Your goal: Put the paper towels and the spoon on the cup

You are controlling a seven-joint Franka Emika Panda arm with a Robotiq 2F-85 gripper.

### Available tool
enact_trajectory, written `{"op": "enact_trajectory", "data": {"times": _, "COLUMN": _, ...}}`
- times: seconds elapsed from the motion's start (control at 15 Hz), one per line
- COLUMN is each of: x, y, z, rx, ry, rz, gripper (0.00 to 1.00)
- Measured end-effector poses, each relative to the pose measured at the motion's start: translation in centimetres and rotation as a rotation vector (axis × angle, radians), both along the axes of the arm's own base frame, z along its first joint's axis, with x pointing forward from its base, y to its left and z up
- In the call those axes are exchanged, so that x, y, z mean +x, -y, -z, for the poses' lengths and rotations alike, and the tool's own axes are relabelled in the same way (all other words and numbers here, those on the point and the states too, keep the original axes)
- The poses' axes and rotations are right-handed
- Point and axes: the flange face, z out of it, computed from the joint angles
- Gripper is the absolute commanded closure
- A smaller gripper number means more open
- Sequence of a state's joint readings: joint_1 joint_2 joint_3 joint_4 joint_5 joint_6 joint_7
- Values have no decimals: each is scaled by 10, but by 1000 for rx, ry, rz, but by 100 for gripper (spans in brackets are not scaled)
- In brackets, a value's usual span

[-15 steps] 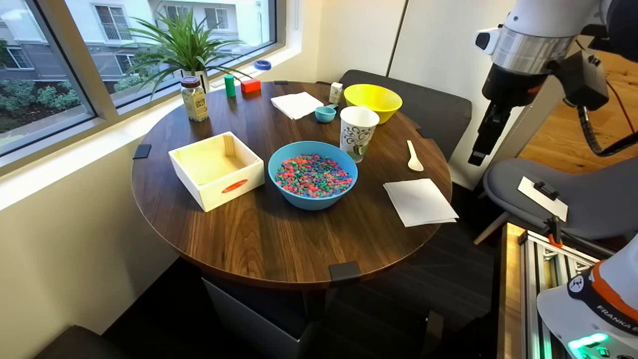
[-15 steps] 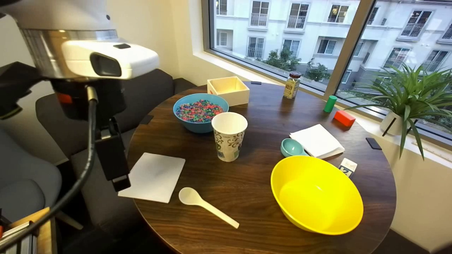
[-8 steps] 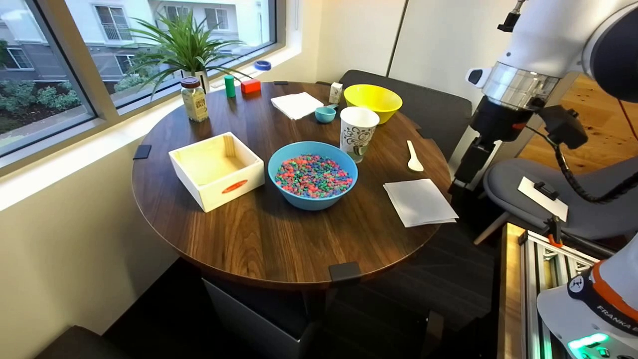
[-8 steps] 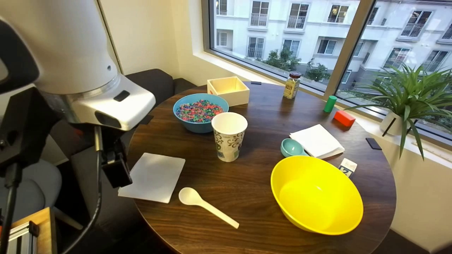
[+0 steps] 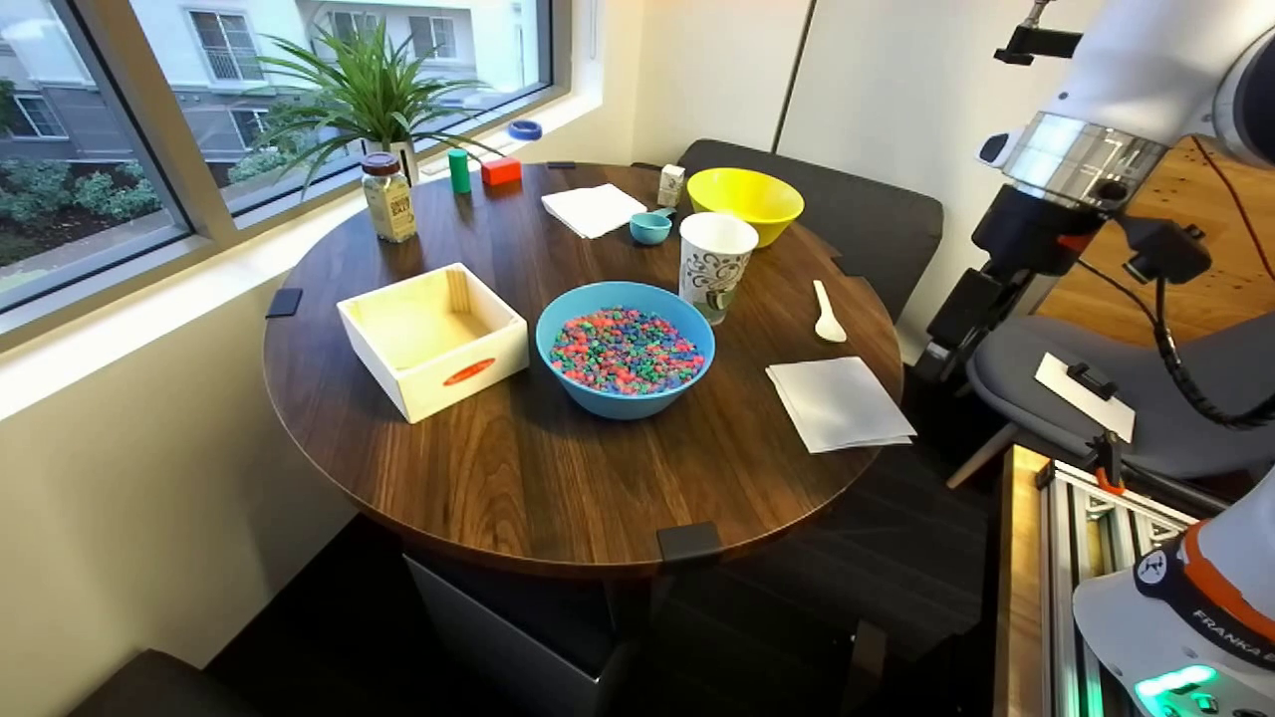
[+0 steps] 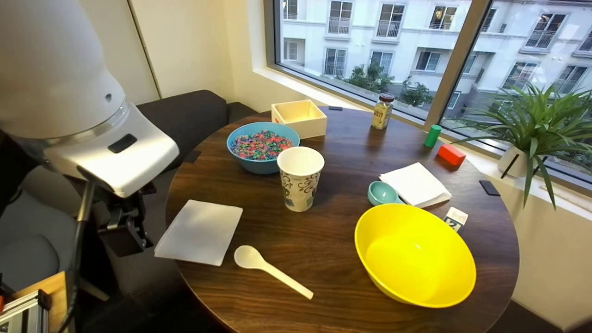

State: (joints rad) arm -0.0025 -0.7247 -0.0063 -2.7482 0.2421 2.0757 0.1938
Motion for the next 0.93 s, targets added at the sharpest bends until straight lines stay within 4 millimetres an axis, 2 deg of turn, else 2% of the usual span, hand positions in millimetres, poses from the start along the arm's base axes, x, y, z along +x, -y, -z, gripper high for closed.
{"op": "enact_trajectory", "data": {"times": 0.33, "x": 2, "y": 21, "z": 12, "rx": 117, "ry": -26, "rz": 34, "gripper": 0}}
{"op": "enact_trajectory", "data": {"times": 0.6, "x": -3, "y": 36, "z": 33, "rx": 209, "ry": -116, "rz": 18, "gripper": 0}}
{"op": "enact_trajectory", "data": {"times": 0.93, "x": -4, "y": 42, "z": 60, "rx": 253, "ry": -195, "rz": -9, "gripper": 0}}
